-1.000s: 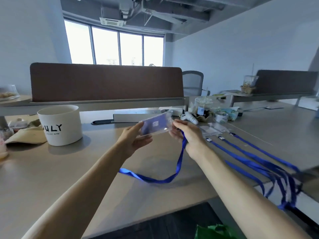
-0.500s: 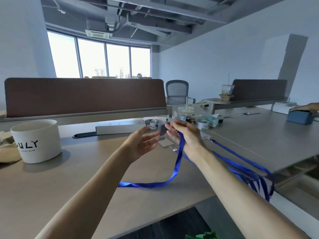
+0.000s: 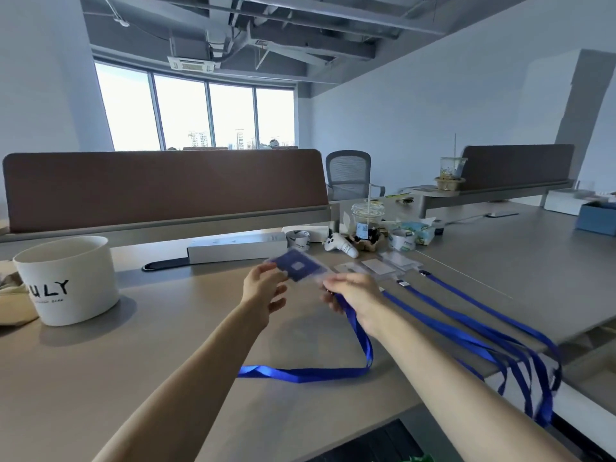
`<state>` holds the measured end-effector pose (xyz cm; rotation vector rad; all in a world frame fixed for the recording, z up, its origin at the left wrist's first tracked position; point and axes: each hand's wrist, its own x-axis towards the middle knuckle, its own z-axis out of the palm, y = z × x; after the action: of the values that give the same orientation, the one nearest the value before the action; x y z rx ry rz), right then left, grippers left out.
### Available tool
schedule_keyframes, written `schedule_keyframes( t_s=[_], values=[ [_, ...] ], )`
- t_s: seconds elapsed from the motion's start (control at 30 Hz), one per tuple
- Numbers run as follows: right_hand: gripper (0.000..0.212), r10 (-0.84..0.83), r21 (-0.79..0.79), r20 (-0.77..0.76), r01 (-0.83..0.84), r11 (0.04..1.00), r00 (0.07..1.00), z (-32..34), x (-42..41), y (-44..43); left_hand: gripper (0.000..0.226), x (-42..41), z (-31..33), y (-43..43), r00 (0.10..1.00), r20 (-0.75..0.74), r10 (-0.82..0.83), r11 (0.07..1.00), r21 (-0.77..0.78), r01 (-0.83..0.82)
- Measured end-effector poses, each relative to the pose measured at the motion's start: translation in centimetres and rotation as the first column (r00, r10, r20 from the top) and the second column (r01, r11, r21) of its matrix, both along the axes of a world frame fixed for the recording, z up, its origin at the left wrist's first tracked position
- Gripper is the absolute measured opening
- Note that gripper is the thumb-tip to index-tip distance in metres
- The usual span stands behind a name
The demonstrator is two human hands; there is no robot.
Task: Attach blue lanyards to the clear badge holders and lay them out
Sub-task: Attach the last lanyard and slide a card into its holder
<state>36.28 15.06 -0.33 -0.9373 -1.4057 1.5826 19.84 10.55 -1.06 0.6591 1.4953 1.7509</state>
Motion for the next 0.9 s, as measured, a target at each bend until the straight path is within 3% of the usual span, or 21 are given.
schedule_keyframes(
  t_s=[0.07,0.17,0.23,0.33,0.53,0.7,0.9],
  values=[
    [0.011,0.073,-0.032,0.182,-0.068,0.997,0.981,-1.1,-0.2,0.5,0.022,-1.2,-1.8,1.1,0.974,-0.214,0.070,0.993,-0.078,-0.088],
    [0.025,0.226,-0.093,0.388,-0.206,0.974,0.893,-2.5,-0.4,0.9,0.017,-2.6,-4.6,2.6,0.853,-0.515,0.083,0.950,-0.219,-0.225],
    [0.028,0.223,-0.089,0.476,-0.205,0.975,0.851,-3.0,-0.6,1.3,0.017,-3.1,-5.6,3.3,0.682,-0.731,-0.003,0.891,-0.311,-0.330],
    [0.027,0.160,-0.049,0.513,-0.157,0.986,0.844,-3.7,-0.9,2.3,0.029,-3.2,-6.0,3.9,0.435,-0.888,-0.147,0.843,-0.342,-0.414],
    [0.021,0.114,-0.038,0.432,-0.109,0.993,0.895,-4.0,-1.3,2.9,0.046,-2.2,-7.0,5.2,0.171,-0.886,-0.431,0.854,-0.461,-0.242],
    [0.018,0.109,-0.123,0.347,-0.070,0.990,0.932,-3.8,-0.5,2.1,0.049,-2.4,-6.7,6.9,0.189,-0.839,-0.510,0.802,-0.543,-0.249],
    [0.021,0.201,-0.194,0.222,-0.159,0.968,0.954,-4.1,2.0,0.6,0.052,-2.3,-6.4,7.3,0.185,-0.795,-0.579,0.773,-0.606,-0.187]
  ],
)
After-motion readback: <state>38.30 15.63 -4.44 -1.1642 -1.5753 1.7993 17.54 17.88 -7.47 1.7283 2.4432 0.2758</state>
